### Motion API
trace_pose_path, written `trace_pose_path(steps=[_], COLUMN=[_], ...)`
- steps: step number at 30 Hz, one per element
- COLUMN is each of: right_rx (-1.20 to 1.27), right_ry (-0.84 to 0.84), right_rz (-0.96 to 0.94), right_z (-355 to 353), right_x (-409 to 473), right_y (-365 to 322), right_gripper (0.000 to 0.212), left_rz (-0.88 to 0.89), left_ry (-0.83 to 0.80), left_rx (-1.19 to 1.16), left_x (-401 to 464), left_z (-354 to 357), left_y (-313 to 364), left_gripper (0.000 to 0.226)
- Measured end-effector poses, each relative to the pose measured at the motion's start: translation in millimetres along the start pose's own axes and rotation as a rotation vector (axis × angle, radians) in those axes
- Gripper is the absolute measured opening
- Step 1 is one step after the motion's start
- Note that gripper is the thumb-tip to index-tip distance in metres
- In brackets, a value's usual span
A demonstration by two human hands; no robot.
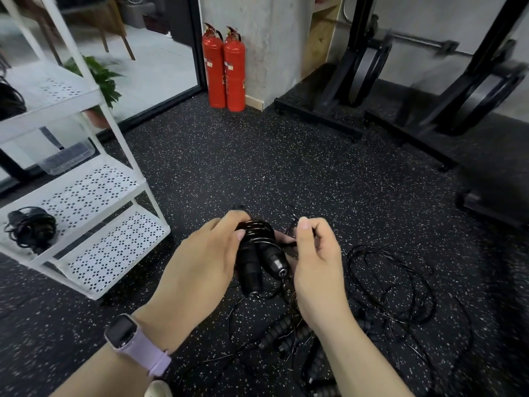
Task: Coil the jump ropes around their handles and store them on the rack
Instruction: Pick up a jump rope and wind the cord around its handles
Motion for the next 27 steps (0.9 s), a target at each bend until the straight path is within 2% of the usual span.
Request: trace_pose_path(steps=[3,8,15,21,27], right_rx=[-0.033,-0.247,-0.515,-0.62,-0.619], right_ry=[-0.006,-0.036,-0.316,-0.334,-0.276], right_rz=[-0.047,-0.146,-0.191,-0.154,-0.162], right_z=[3,5,8,3,1], right_x=[-2,-5,-15,-12,-12], right_y=[-3,-6,-4,-2,4], right_gripper=[0.027,0.024,0.024,0.025,0.026], left_rz=[-0.008,0.026,-0.004,0.057,0.171], left_ry=[0.045,0.063,-0.019,-0.084,-0.129], left_rx=[0.02,0.153,0.227,0.231,0.11], left_x=[-1,-3,1,0,-2], left_z=[0,-1,-4,2,12], left_y=[3,16,8,7,9], left_gripper=[0.012,0.019,0.026,0.029,0.03])
Point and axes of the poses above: each hand's wrist, its own x-axis towards the middle knuckle, its own z-axis out of the palm, y = z × x, the point moved 2 cm from there along x, towards the middle knuckle, and after that the axes turned 9 degrees about x, right-handed, at the moved point
